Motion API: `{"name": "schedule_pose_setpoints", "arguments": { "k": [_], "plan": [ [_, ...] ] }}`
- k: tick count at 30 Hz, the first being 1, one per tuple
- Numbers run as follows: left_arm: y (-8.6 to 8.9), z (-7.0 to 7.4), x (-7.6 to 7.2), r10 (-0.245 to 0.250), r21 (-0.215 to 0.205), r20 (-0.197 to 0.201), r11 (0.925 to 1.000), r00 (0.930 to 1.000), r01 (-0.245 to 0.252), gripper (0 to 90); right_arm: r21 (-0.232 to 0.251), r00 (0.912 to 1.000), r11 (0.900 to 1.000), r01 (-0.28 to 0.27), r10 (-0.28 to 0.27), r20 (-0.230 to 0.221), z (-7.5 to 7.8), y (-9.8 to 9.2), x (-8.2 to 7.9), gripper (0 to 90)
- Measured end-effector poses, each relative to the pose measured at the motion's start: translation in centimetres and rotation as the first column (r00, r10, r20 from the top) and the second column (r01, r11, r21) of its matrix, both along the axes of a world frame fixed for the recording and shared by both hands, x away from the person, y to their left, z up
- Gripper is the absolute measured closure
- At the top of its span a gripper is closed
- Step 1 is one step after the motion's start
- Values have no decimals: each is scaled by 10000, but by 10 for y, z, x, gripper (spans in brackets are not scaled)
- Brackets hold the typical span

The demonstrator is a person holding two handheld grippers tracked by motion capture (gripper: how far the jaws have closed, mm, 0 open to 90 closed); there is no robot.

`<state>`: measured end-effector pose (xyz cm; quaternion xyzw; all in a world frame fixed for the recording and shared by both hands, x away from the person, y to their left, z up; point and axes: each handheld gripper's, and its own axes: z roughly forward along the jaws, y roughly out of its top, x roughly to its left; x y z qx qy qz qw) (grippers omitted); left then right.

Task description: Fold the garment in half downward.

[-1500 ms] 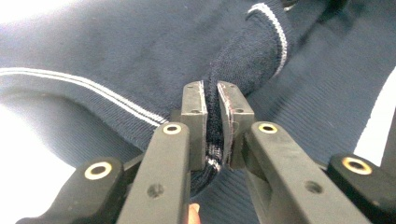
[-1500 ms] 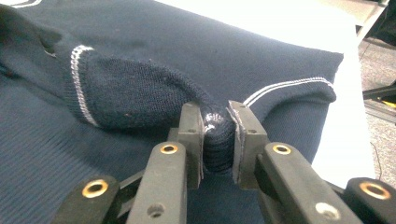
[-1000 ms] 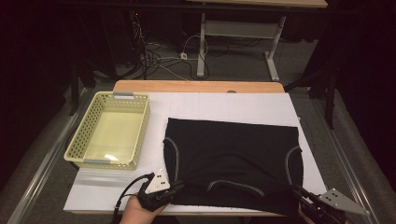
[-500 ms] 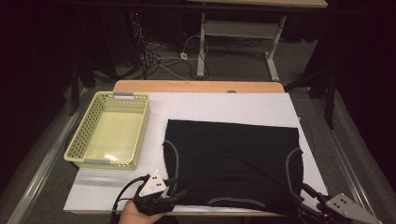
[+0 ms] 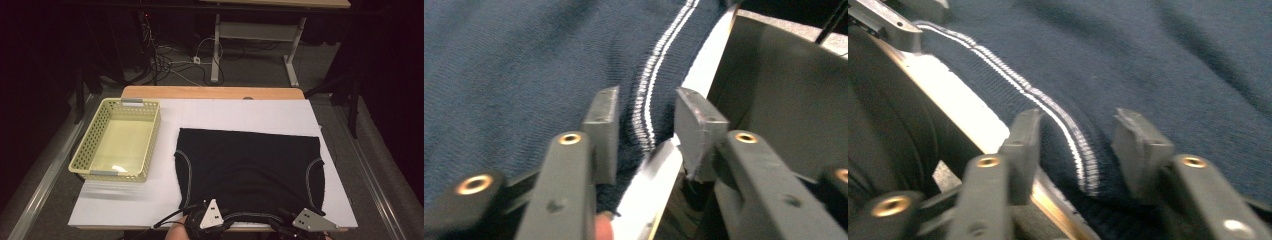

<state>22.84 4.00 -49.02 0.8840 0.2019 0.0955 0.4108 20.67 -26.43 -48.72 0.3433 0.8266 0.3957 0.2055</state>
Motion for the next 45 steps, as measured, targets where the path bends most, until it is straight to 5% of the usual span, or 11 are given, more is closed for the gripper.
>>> {"name": "schedule_pose_setpoints", "arguments": {
  "k": [4,15,20,24,31,38,45],
  "plan": [
    [3,1,1,-47,-5,15,10000,10000,47,736,-429,9995,9990,111,-97,313,1,-1,-1,766],
    [12,10,-6,-591,-737,-499,9957,9970,553,748,-198,9991,9994,-280,286,310,10,-3,-12,766],
    [27,14,-3,-460,-1412,-266,9891,9986,418,641,240,9992,9992,-325,319,255,14,-4,-11,620],
    [52,18,7,492,-1997,-141,9785,9987,-510,499,918,9988,9958,35,-80,491,20,-11,-8,492],
    [102,18,23,2157,-2334,87,9499,9764,-2078,324,1508,9882,9847,878,-1053,1117,24,-28,3,327],
    [128,12,31,2929,-2286,-245,9292,9558,-2906,130,1835,9785,9728,1415,-1655,1230,22,-44,14,151],
    [129,7,32,2934,-2134,-372,9315,9553,-2945,0,2097,9740,9644,1611,-1896,1240,22,-46,22,33]
  ]
}}
